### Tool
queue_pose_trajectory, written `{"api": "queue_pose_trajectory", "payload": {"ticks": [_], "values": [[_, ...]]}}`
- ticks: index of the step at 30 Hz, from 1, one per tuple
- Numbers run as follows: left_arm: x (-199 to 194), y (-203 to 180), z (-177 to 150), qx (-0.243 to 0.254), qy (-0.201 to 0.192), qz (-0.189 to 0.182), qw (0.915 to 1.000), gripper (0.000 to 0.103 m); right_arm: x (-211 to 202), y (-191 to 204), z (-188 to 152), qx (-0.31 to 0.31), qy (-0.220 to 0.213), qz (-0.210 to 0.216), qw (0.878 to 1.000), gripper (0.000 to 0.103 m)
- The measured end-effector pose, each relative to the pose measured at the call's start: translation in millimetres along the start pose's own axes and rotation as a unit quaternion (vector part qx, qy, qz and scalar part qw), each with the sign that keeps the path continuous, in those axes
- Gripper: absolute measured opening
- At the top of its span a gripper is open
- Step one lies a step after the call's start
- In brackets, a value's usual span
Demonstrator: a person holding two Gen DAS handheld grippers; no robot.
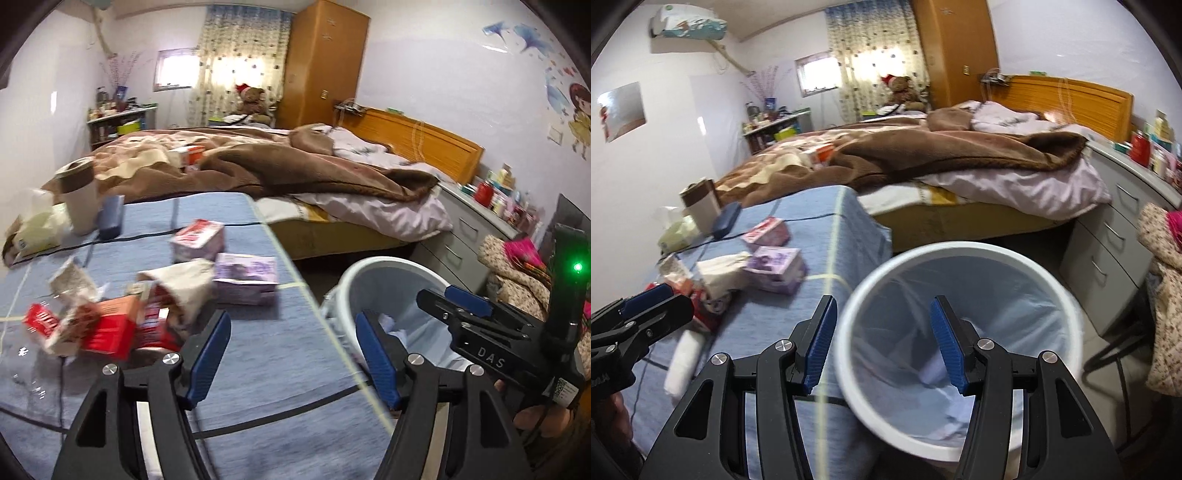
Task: Collect trash
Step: 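Grasp the clear plastic bottle with the left gripper while the right grasps the purple carton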
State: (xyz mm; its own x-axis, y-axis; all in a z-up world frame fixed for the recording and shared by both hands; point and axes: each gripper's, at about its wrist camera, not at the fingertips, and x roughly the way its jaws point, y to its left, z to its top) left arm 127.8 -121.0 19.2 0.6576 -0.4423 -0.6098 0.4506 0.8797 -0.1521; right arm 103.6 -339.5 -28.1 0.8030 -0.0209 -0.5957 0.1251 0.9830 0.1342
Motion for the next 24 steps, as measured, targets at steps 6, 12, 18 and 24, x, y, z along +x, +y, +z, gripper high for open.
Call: {"api": "queue_pose_trajectory", "payload": {"ticks": [6, 12, 18, 24], "values": [[-17.4, 45.3, -6.4, -0.022, 0.000, 0.029, 0.9993, 0.076, 12.1, 26.7, 1.3, -0.013, 0.010, 0.027, 1.000, 0.055], [-37.0, 86.2, -9.3, -0.029, -0.017, 0.073, 0.9968, 0.081, 25.1, 50.6, 1.5, -0.038, 0.019, 0.055, 0.998, 0.056], [-41.7, 128.0, -11.1, -0.056, -0.006, 0.099, 0.9935, 0.083, 43.5, 69.3, 8.1, -0.073, 0.032, 0.073, 0.994, 0.062], [-34.1, 167.9, -14.2, -0.066, 0.016, 0.138, 0.9881, 0.086, 64.7, 81.7, 20.4, -0.108, 0.038, 0.085, 0.990, 0.067]]}}
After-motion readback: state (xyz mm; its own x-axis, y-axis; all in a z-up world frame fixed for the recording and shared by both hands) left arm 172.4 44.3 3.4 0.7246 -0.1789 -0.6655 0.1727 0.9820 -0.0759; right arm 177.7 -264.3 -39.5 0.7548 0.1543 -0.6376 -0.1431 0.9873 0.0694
